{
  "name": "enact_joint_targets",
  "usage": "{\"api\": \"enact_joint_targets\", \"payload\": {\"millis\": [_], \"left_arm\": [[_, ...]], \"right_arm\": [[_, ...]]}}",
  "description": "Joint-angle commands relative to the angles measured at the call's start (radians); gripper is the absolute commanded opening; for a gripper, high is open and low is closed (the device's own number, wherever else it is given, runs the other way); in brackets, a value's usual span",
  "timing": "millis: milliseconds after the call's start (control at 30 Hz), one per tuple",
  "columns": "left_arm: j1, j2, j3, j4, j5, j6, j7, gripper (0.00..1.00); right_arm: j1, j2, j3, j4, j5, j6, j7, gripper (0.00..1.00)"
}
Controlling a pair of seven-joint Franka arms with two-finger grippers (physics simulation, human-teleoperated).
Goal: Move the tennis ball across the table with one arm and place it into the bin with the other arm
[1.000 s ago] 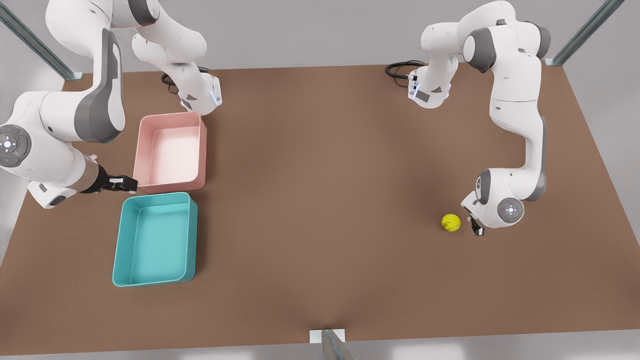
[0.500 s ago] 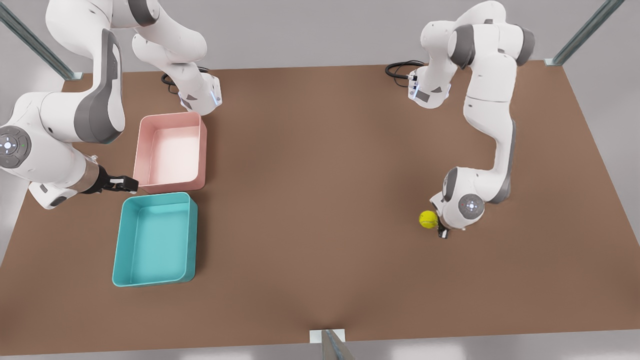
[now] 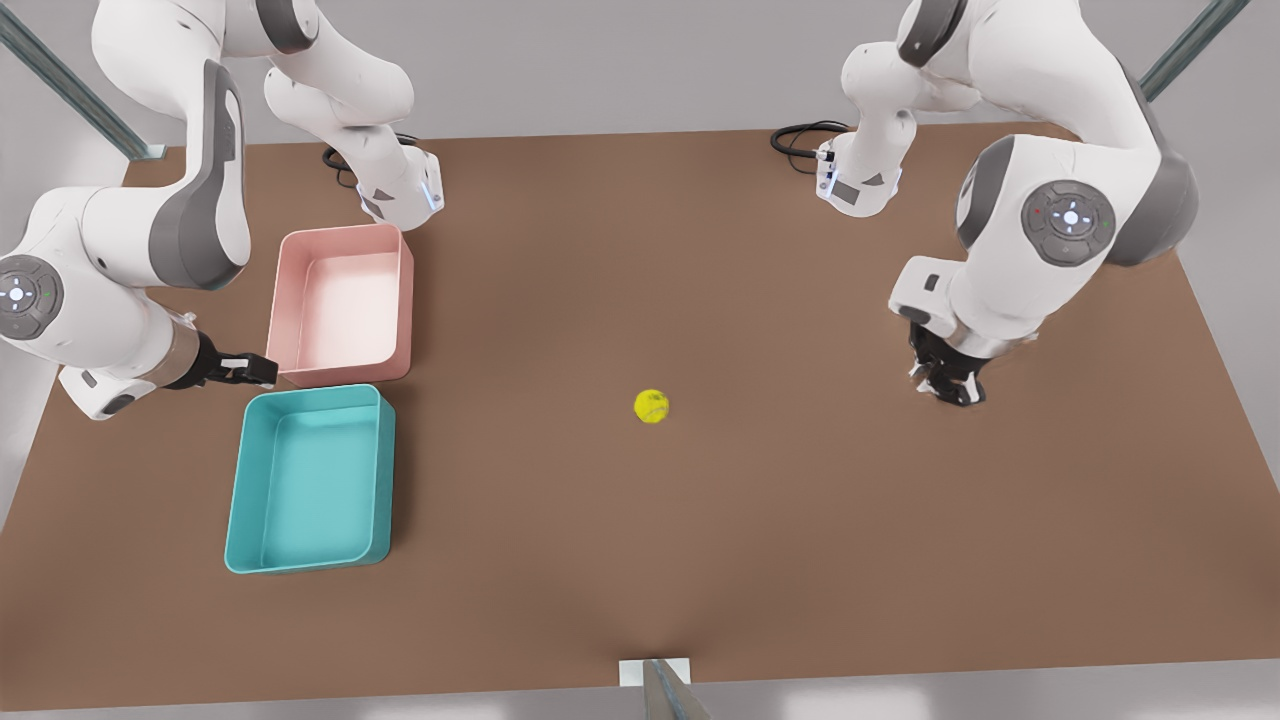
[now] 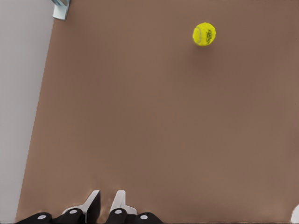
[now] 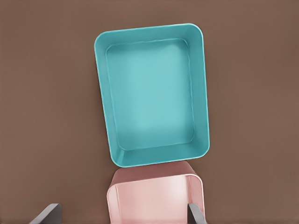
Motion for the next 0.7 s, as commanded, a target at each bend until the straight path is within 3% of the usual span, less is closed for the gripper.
{"api": "enact_joint_targets", "payload": {"millis": [0,33,100,233,333,367,533,667], "left_arm": [[0.0,-0.067,0.0,-0.083,0.013,-0.238,-1.022,1.0],[-0.001,-0.112,0.016,-0.137,-0.042,-0.182,-1.293,1.0],[-0.014,-0.115,0.121,-0.156,-0.169,-0.185,-1.343,1.0],[0.052,-0.079,0.119,-0.15,-0.245,-0.168,-1.553,1.0],[0.037,-0.067,0.11,-0.153,-0.226,-0.203,-1.352,1.0],[0.037,-0.067,0.109,-0.156,-0.226,-0.202,-1.349,1.0],[0.039,-0.061,0.109,-0.156,-0.225,-0.208,-1.301,1.0],[0.046,-0.058,0.11,-0.156,-0.225,-0.208,-1.269,1.0]], "right_arm": [[0.0,-0.001,0.001,0.0,0.002,0.0,0.0,1.0],[0.0,-0.001,-0.001,0.0,0.002,0.0,0.0,1.0],[0.0,-0.001,-0.001,0.0,0.005,0.0,0.0,1.0],[-0.001,-0.001,-0.001,0.0,0.009,0.0,0.0,1.0],[-0.001,0.007,0.001,0.0,0.032,0.0,0.006,1.0],[0.023,0.046,0.002,0.014,0.137,0.013,0.04,1.0],[0.393,0.21,0.001,0.046,0.163,0.277,0.552,1.0],[0.491,0.333,0.001,0.071,0.154,0.446,0.755,1.0]]}}
